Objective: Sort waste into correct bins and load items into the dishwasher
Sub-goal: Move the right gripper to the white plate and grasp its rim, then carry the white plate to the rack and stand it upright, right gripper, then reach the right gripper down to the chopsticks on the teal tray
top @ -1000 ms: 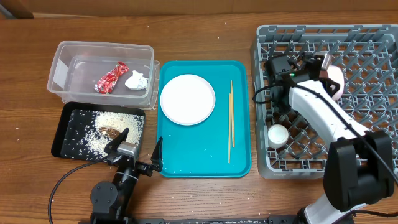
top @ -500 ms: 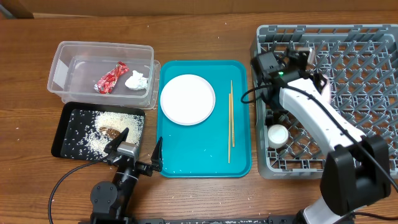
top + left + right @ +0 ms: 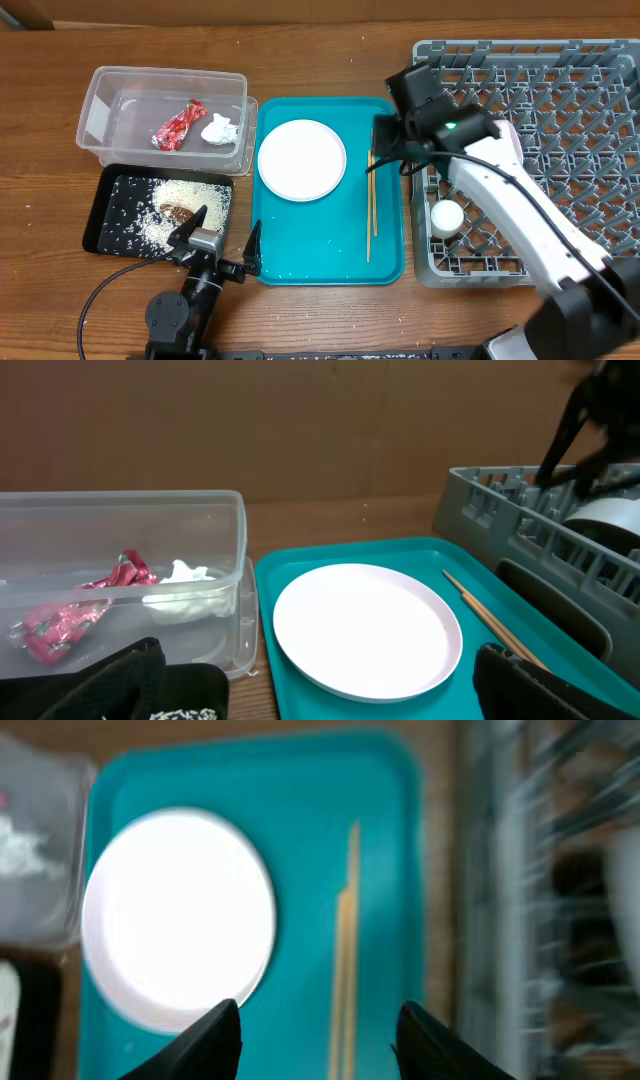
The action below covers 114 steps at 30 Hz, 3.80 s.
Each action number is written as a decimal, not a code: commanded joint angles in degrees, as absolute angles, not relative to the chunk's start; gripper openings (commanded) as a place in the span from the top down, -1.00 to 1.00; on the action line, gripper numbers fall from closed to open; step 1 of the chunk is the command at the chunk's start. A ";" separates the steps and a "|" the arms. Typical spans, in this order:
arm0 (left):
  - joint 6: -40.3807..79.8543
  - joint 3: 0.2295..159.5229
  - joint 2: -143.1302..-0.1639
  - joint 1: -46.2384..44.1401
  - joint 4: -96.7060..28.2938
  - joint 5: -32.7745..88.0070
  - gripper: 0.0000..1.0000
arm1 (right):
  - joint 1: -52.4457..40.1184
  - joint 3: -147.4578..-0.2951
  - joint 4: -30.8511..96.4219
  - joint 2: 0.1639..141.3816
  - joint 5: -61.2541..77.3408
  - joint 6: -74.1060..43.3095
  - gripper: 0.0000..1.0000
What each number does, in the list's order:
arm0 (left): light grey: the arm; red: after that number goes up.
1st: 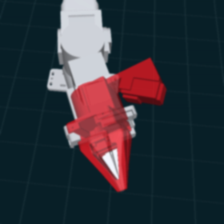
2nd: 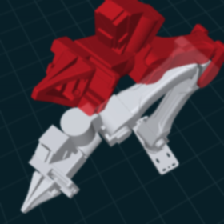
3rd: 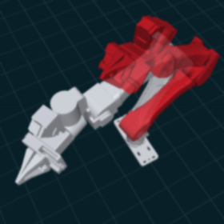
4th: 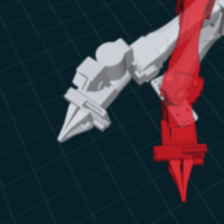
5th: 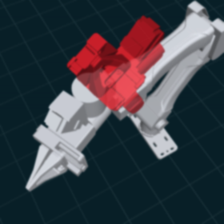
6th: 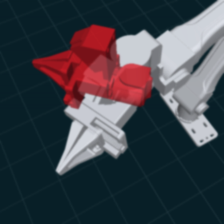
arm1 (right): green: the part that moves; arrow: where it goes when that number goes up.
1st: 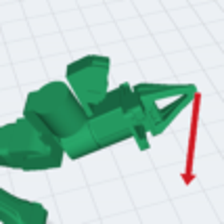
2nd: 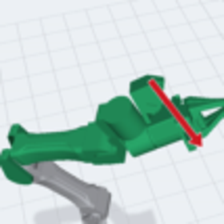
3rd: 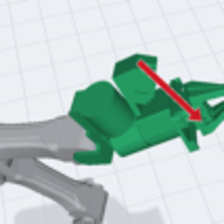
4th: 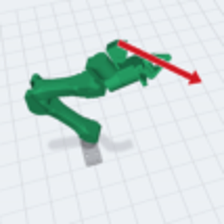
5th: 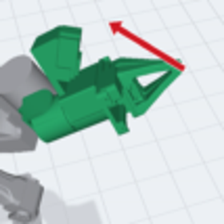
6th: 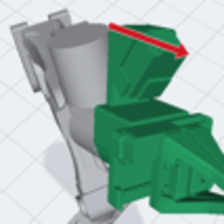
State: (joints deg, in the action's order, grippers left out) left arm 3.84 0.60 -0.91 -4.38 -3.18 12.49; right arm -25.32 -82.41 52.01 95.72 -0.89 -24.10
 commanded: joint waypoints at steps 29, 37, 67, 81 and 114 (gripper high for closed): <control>2.74 0.27 -0.25 -4.05 -3.03 13.34 -0.99 | -31.62 -79.99 43.38 109.08 -0.27 -34.81 0.92; 2.74 0.27 -0.25 -4.05 -3.03 13.34 -1.00 | -31.42 -80.01 47.81 87.57 -27.51 -31.46 0.92; 2.74 0.27 -0.25 -4.05 -3.05 13.34 -1.00 | -2.13 -78.30 53.01 90.83 -72.97 -17.15 0.92; 2.74 0.27 -0.25 -4.05 -3.03 13.37 -1.00 | -3.27 -66.83 40.88 90.83 -72.55 -3.97 0.91; 2.74 0.27 -0.25 -4.05 -3.03 13.34 -1.00 | -38.48 -72.18 48.75 76.71 -32.10 -10.76 -0.33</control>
